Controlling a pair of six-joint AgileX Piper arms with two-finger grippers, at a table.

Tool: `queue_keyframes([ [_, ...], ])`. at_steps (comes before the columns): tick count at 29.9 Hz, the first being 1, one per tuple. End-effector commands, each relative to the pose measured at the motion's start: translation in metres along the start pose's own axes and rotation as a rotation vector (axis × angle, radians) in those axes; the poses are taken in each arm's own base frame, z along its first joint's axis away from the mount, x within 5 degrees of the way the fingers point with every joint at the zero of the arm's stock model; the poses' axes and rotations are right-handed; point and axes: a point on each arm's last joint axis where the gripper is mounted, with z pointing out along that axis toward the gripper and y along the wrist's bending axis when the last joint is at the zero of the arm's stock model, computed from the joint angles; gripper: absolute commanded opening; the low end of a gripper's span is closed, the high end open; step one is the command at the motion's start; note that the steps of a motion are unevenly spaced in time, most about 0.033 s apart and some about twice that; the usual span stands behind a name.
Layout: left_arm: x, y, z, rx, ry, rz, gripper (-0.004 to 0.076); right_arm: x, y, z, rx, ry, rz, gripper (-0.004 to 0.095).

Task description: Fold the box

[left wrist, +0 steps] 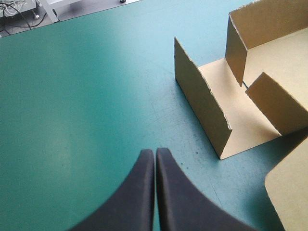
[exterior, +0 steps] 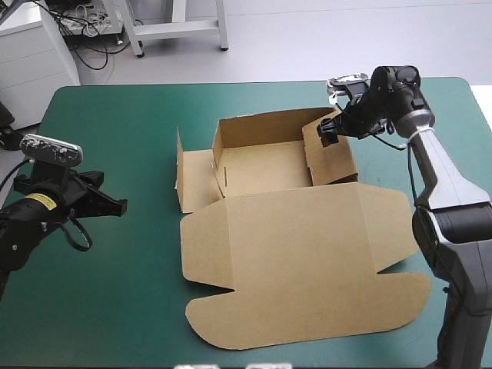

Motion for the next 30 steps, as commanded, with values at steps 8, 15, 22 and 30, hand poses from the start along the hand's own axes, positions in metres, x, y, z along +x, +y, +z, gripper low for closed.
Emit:
queue_keyframes([
  [8,-0.011,0.001,-0.008,-0.009,-0.083,-0.016,-0.0009,-0.005,0.0,-0.008,-0.001,-0.032,0.004,0.0338],
  [15,-0.011,0.001,-0.008,-0.008,-0.08,-0.016,-0.0009,-0.004,0.0,0.003,-0.021,0.0,0.012,0.0087],
  [22,-0.01,0.001,-0.008,-0.007,-0.075,-0.016,-0.0011,-0.004,0.0,0.003,-0.02,-0.003,-0.01,-0.0023],
  [30,-0.01,0.001,-0.008,-0.007,-0.075,-0.016,-0.0012,-0.003,-0.01,-0.026,-0.004,-0.059,-0.014,-0.0023],
])
